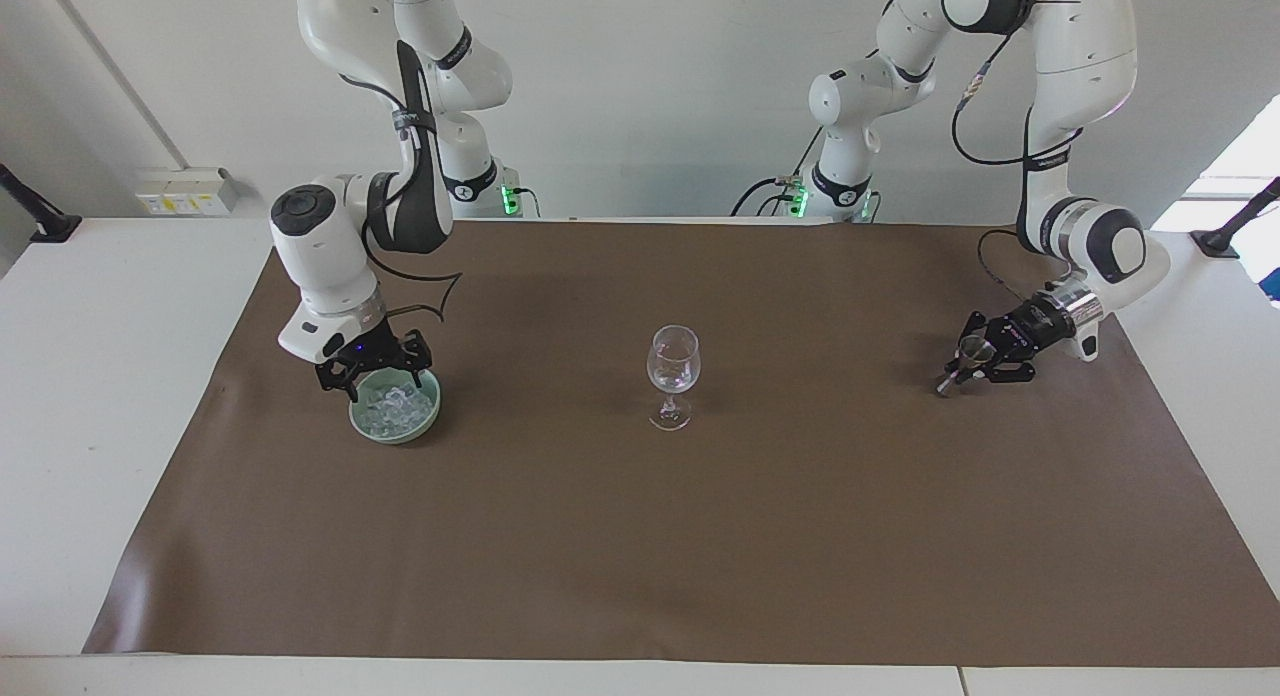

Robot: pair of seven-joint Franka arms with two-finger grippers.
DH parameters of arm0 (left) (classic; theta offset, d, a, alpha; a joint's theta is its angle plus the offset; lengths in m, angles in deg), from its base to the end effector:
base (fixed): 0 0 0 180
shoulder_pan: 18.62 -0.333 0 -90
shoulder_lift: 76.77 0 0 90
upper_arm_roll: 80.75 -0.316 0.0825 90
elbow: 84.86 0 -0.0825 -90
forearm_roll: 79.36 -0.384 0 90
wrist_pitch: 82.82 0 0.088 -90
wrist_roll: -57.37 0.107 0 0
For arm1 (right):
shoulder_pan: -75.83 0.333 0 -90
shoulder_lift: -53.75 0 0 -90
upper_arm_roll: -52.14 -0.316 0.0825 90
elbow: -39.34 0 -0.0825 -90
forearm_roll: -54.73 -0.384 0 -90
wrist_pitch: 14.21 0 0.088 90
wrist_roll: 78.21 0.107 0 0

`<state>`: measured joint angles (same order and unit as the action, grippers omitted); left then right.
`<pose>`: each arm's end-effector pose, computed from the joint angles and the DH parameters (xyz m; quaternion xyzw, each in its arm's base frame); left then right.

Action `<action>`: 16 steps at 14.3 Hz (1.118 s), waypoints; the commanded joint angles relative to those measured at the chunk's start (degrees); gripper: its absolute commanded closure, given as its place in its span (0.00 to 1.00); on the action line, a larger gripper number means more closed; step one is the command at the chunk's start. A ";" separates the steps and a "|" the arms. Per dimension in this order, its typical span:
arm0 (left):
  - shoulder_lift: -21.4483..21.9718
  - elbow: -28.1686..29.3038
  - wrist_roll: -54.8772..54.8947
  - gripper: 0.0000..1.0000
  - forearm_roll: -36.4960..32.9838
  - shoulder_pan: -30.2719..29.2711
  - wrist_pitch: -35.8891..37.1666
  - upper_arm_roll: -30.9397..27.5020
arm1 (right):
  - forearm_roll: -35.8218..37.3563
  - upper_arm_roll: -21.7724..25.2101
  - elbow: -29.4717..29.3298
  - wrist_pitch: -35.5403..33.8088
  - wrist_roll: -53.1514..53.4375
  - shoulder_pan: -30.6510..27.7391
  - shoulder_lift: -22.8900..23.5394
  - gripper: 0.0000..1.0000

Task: Pour wine and add ice with both arms
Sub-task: 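Open the left gripper while the right gripper reaches into the green bowl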

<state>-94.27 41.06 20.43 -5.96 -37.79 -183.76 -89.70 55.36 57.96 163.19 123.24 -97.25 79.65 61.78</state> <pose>0.4912 0.1668 0.2476 0.4685 0.6800 -0.3201 0.4645 0.5645 -0.0191 0.3419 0.9870 0.1526 0.0461 0.0197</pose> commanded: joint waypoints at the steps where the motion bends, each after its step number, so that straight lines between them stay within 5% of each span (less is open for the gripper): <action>1: 0.28 0.72 1.17 0.63 1.40 -1.04 -0.31 0.33 | 0.42 -0.37 3.14 1.25 -1.18 -0.22 -1.18 0.06; 5: 0.28 0.64 1.25 0.62 1.40 -1.57 -0.40 0.33 | 0.42 -0.37 3.06 1.25 -1.27 -0.39 -1.18 0.37; 8: 0.28 0.37 1.43 0.57 1.40 -1.57 -0.40 0.33 | 0.42 -0.46 2.98 1.25 -0.83 -0.30 -1.18 0.43; 10: 0.27 0.28 1.61 0.00 1.40 -1.66 -0.31 0.25 | 0.42 -0.46 2.71 1.16 -0.57 -0.13 -1.09 0.43; 16: 0.36 -1.38 3.97 0.00 -1.05 -2.89 -0.14 -0.19 | 0.42 -0.46 2.36 1.07 -0.39 -0.13 -1.00 0.50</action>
<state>-94.19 40.40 23.13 -6.06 -40.04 -183.90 -89.87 55.36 57.85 164.79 123.37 -97.27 79.92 61.71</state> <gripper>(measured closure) 0.004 0.489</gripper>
